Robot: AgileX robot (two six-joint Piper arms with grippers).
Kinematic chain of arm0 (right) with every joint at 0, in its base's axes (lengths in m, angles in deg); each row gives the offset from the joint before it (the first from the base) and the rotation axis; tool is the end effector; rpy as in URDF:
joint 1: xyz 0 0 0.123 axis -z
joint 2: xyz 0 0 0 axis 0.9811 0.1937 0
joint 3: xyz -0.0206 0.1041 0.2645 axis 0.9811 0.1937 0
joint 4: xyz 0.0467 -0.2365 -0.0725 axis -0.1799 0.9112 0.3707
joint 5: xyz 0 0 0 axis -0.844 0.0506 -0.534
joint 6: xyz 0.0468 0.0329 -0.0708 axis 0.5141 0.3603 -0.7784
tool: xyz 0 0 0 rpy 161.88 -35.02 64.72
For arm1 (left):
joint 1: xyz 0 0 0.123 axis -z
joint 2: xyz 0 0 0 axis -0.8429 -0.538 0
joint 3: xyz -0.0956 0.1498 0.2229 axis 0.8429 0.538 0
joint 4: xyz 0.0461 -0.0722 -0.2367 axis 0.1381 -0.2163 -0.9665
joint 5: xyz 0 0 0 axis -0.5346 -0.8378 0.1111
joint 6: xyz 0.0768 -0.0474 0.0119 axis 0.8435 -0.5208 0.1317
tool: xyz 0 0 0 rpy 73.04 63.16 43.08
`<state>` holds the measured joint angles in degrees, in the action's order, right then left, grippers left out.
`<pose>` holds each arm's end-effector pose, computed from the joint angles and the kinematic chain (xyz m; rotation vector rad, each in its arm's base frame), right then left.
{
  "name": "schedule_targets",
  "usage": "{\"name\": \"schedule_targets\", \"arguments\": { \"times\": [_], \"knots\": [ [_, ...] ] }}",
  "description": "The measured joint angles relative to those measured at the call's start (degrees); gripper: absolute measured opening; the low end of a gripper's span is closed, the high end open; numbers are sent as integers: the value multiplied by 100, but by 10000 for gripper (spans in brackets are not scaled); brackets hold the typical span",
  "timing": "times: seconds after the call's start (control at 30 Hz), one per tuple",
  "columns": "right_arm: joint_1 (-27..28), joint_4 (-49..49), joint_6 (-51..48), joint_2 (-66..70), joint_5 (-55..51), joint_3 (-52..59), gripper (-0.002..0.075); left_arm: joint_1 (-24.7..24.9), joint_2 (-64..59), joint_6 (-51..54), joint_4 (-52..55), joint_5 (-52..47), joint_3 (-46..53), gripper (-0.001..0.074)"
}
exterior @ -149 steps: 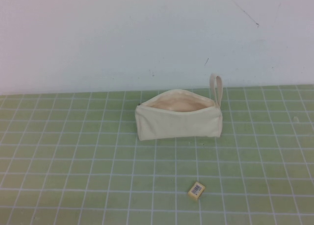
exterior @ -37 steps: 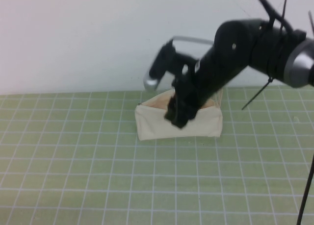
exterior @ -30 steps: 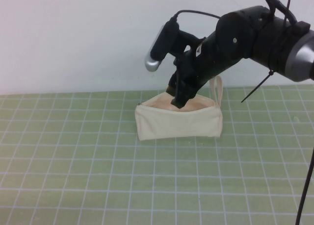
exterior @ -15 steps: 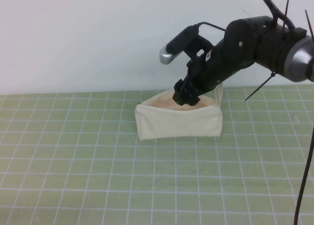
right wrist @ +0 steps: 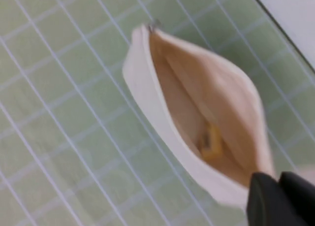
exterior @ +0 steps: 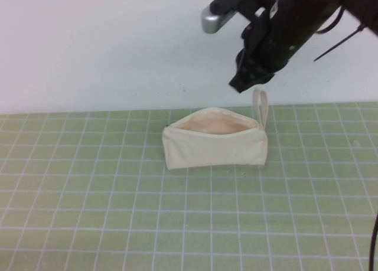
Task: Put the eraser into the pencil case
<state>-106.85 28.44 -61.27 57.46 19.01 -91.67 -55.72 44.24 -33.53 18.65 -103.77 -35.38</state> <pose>0.3991 0.2235 0.3558 -1.1589 2.2567 0.1614 0.0531 -0.0053 0.1767 -0.0695 1.8336 -0.1555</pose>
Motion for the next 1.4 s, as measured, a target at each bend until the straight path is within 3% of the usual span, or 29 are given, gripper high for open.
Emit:
{"name": "schedule_targets", "arguments": {
  "times": [0.2,0.37,0.67,0.87,1.1,1.2,1.4],
  "knots": [
    [0,933,329,-646,-159,448,10,0,0,0,0,0,0,-1],
    [0,1110,444,-1439,-159,1592,6,0,0,0,0,0,0,-1],
    [0,-764,444,-2517,-159,3739,3,0,0,0,0,0,0,-1],
    [-22,-1667,444,-2425,-159,3961,3,0,0,0,0,0,0,-1],
    [-22,-1775,419,-2364,-142,3984,3,0,0,0,0,0,0,-1],
    [-31,-1764,-108,-2761,381,4123,2,0,0,0,0,0,0,-1],
    [-31,-1797,-1094,-4213,2539,4760,2,0,0,0,0,0,0,-1]
  ]
}}
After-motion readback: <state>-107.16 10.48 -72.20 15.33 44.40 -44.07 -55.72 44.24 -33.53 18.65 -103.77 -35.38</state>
